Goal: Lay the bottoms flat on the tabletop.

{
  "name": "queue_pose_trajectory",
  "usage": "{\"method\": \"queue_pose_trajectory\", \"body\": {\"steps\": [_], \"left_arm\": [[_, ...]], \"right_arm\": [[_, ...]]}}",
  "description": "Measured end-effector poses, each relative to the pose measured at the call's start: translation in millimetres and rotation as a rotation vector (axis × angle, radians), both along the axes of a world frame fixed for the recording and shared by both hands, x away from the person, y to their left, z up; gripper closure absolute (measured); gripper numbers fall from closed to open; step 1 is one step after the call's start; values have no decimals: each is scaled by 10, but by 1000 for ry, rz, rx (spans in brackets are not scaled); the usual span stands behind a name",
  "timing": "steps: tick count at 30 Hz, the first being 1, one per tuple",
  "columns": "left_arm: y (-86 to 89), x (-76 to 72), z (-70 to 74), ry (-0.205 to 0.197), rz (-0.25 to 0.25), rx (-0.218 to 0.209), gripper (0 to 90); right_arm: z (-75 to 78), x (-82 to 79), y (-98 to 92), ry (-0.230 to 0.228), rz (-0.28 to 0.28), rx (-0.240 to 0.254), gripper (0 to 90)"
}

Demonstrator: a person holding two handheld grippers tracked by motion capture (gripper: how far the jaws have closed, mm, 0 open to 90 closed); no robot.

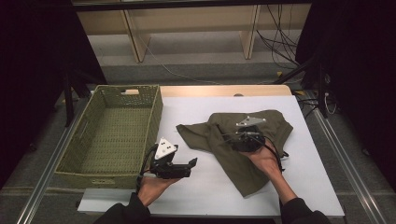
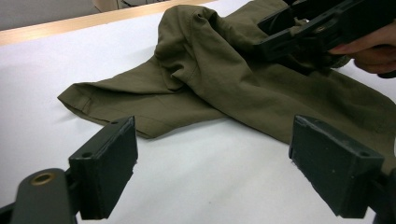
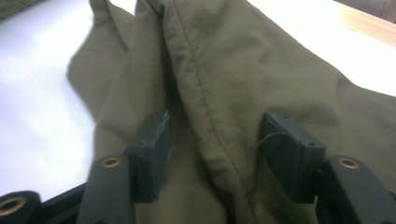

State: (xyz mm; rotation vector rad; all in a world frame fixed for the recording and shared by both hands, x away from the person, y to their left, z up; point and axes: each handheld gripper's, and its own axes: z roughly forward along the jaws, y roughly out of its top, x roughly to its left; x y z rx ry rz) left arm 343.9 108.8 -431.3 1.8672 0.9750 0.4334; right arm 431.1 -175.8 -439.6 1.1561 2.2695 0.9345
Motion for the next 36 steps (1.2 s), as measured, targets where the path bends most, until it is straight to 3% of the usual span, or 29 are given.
{"method": "queue_pose_trajectory", "body": {"steps": [2,5,7,9,18,26,30,36], "left_arm": [[-1,0,-3,0,0,-1,150],[1,-5,0,0,-1,0,150],[4,-8,3,-2,-3,2,151],[6,-7,5,-3,-1,1,150],[23,-8,25,-12,5,-2,151],[12,-7,35,-17,8,-2,151],[11,-1,31,-15,9,2,151],[18,0,26,-14,12,-2,151]], "right_arm": [[-34,42,32,-2,-6,-11,481],[-96,109,57,-5,-14,-41,673],[-106,107,39,5,-23,-33,791],[-66,76,0,9,-15,-38,868],[159,-305,-366,-7,-35,3,881],[156,-676,-972,1,-126,4,882],[110,-716,-1223,23,-199,-5,881],[45,-621,-1465,40,-263,-5,879]]}}
